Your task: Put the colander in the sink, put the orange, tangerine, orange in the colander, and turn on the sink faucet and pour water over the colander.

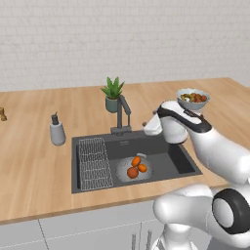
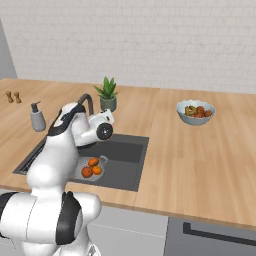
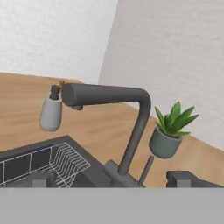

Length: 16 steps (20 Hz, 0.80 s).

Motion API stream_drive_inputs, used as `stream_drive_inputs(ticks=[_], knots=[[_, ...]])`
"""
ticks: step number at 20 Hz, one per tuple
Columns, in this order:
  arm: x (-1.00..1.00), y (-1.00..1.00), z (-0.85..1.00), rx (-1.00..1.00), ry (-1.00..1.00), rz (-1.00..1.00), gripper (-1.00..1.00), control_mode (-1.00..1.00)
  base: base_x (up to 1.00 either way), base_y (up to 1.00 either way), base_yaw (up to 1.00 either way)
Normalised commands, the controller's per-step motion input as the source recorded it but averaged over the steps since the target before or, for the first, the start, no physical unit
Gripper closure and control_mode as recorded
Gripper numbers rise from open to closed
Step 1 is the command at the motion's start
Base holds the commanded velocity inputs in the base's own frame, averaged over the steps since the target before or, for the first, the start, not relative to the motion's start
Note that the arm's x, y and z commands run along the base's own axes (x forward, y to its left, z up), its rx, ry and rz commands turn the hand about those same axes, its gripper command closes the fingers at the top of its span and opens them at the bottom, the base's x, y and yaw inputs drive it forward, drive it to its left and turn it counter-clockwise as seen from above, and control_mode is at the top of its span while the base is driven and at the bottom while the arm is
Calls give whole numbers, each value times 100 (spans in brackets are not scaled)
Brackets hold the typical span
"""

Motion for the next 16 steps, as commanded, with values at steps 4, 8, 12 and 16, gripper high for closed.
stream_drive_inputs(ticks=[4, 8, 12, 16], knots=[[35, 0, -28, 22, 0, -4, -100, -100, 0, 0, 0], [33, 0, -39, 16, 0, -3, -100, -100, 0, 0, 0], [36, 0, -33, 14, 0, -3, -100, -100, 0, 0, 0], [35, 0, -28, 13, 0, -3, -100, -100, 0, 0, 0]])
